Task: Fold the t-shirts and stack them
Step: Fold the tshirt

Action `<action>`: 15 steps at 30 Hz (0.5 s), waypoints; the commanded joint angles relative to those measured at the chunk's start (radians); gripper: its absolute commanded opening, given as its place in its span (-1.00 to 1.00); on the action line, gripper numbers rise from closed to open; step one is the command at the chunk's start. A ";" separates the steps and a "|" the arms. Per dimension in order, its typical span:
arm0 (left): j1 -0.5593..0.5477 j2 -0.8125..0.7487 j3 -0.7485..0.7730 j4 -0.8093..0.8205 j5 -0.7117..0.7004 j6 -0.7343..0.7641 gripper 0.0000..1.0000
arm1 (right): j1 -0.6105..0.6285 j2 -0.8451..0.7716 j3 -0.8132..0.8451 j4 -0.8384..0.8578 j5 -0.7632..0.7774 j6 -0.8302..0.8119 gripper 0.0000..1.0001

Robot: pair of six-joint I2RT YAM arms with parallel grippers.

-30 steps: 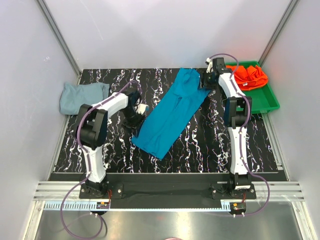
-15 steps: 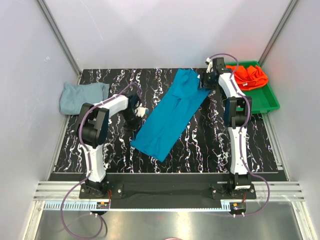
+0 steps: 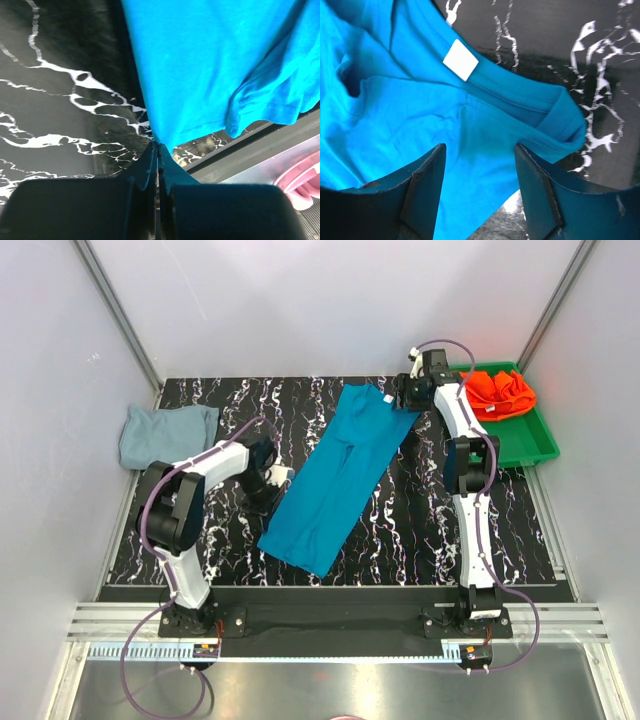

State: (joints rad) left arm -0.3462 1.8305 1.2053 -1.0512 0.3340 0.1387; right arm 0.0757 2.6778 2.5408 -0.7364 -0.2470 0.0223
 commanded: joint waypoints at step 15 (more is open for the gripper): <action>-0.088 -0.046 0.007 -0.016 0.095 -0.011 -1.00 | 0.030 -0.021 0.012 -0.046 -0.028 0.005 0.32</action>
State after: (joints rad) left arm -0.4145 1.8271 1.2037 -1.0496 0.3725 0.1337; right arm 0.0921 2.6625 2.4908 -0.7773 -0.2562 0.0235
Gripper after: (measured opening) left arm 0.009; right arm 0.655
